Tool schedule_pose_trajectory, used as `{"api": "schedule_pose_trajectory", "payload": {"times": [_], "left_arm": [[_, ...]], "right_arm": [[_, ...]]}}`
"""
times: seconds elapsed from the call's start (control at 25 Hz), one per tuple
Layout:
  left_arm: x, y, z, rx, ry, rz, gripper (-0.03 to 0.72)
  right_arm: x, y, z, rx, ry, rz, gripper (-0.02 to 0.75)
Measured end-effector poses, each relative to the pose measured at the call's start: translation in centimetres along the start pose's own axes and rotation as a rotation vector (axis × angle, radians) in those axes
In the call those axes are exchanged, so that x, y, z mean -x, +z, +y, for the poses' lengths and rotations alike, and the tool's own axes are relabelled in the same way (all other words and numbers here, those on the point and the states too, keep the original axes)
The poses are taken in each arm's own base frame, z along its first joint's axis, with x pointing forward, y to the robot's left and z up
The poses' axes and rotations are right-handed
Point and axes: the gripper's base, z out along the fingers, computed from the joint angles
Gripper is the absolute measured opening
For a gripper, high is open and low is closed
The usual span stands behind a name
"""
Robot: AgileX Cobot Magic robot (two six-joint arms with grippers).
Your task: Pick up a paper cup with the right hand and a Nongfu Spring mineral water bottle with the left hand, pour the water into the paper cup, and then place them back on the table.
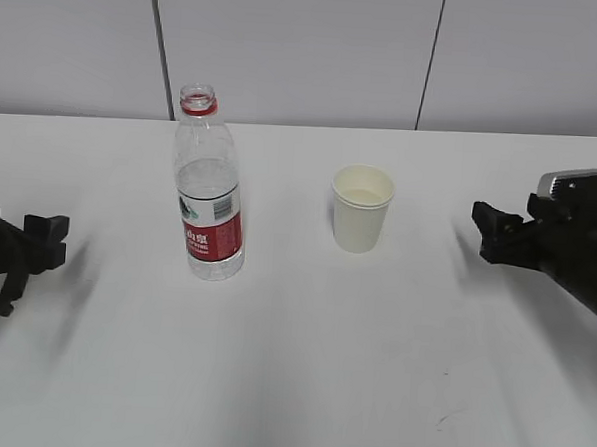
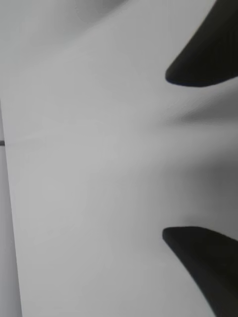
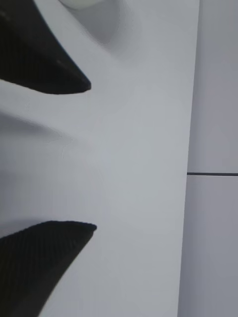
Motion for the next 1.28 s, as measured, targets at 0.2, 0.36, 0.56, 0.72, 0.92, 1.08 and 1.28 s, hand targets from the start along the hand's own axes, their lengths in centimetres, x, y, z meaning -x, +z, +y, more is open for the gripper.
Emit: {"api": "schedule_pose_trajectory", "payload": {"times": [0.2, 0.36, 0.56, 0.72, 0.92, 1.08, 1.28], "left_arm": [[0.9, 0.0, 1.0, 0.021, 0.021, 0.024, 0.533], [2.9, 0.3, 1.4, 0.032, 0.051, 0.071, 0.533], [5.6, 0.6, 1.9, 0.048, 0.064, 0.143, 0.533], [7.7, 0.8, 2.4, 0.059, 0.084, 0.248, 0.532], [10.5, 0.7, 3.2, 0.085, 0.102, 0.423, 0.532], [12.4, 0.3, 3.6, 0.101, 0.085, 0.516, 0.529], [13.6, -0.3, 3.6, 0.099, 0.041, 0.595, 0.499]], "right_arm": [[1.4, 1.6, -0.3, 0.019, -0.037, 0.043, 0.593], [2.9, 2.5, -0.9, 0.001, -0.06, 0.102, 0.593], [5.1, 3.0, -1.6, -0.038, -0.037, 0.227, 0.592], [7.4, 3.0, -2.3, -0.074, -0.043, 0.321, 0.592], [9.9, 2.8, -3.2, -0.133, -0.041, 0.469, 0.593], [11.5, 2.7, -3.9, -0.191, 0.015, 0.609, 0.592], [13.9, 2.6, -4.2, -0.206, 0.064, 0.733, 0.592]]}}
